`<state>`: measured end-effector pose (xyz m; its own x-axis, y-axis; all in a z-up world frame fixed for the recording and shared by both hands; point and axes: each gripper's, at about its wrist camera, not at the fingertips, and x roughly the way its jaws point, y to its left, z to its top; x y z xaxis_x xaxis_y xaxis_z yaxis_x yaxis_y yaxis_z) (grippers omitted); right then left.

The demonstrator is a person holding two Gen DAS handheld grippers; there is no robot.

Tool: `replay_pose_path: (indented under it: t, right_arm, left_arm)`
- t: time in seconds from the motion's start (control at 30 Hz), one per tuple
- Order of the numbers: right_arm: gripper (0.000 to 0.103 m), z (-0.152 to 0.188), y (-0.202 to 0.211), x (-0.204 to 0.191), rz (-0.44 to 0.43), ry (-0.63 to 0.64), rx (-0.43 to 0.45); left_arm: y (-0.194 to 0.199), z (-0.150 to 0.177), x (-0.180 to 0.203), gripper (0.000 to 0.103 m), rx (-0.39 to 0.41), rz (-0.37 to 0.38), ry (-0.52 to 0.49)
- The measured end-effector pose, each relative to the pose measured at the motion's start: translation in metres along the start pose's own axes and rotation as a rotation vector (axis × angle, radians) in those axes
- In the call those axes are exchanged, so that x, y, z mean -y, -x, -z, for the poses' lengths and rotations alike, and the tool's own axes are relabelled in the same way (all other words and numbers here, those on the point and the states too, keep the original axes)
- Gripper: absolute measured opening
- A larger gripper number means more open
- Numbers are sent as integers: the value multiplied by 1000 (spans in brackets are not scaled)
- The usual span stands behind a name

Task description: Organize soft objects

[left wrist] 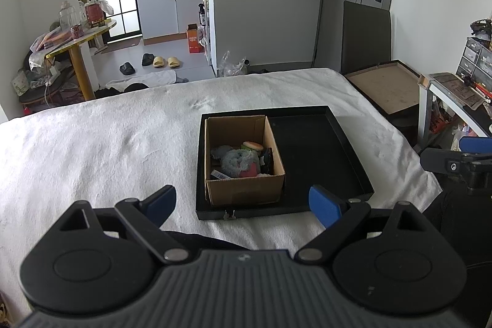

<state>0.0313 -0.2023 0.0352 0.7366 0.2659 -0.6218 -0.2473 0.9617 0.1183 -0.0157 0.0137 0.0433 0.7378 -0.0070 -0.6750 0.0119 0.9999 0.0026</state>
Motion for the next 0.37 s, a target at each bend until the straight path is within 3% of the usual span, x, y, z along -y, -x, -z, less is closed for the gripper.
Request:
replay_pose_path:
  t: [0.37]
  right_arm:
    - [103, 1, -3, -1, 8, -7, -12]
  left_arm:
    - [-3, 5, 3, 92, 1, 14, -2]
